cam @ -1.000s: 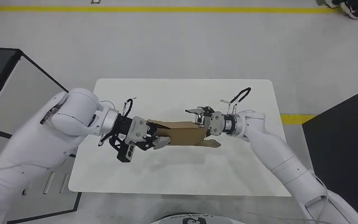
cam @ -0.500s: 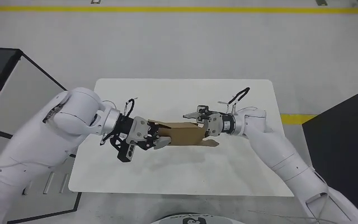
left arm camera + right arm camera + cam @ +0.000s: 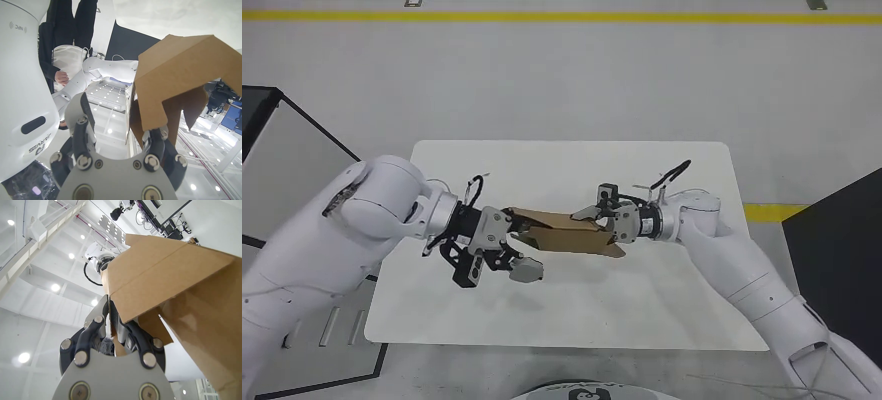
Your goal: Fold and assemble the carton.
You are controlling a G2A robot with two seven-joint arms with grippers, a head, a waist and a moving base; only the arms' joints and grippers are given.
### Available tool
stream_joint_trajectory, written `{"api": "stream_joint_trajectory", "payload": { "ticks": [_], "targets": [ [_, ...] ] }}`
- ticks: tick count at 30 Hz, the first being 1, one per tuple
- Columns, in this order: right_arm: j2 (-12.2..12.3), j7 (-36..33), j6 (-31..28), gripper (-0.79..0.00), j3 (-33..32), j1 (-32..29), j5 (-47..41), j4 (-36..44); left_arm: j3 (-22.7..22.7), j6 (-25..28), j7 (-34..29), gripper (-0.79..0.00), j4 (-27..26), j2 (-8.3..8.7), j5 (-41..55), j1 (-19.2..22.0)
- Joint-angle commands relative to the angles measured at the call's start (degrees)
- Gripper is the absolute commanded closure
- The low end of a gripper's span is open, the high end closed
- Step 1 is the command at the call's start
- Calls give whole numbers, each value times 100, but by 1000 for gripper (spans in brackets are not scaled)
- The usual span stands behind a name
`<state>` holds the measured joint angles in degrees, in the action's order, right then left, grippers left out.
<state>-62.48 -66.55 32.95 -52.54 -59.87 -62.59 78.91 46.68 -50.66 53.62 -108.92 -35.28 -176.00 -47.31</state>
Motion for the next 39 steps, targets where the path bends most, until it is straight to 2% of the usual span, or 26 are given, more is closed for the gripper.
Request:
{"api": "stream_joint_trajectory", "payload": {
  "ticks": [1,7,13,18,26,28,31,39],
  "targets": [
    [7,36,-199,0,-54,-2,91,-8,50,-64,-63,-785,75,-10,0,-48],
    [52,-205,-828,0,-329,-82,195,-99,294,-201,-200,-785,286,-4,0,-283],
    [162,-668,-1873,0,-703,-177,857,-136,688,-422,-421,-785,504,-30,0,-736],
    [236,-1071,-2594,0,-1014,-332,1060,-144,1049,-460,-693,-785,608,-127,0,-1179],
    [240,-1013,-2662,0,-1001,-332,1219,-71,1046,-425,-710,-785,607,-129,6,-1190],
    [248,-1020,-2995,0,-1085,-415,1244,140,1006,-291,-716,-785,530,-138,78,-1253],
    [316,-996,-3606,0,-1290,-440,1978,353,966,-81,-646,-785,553,-139,421,-1305],
    [393,-1132,-4343,0,-1679,-589,2269,714,991,154,-491,-785,644,-153,1031,-1364]
  ]
}}
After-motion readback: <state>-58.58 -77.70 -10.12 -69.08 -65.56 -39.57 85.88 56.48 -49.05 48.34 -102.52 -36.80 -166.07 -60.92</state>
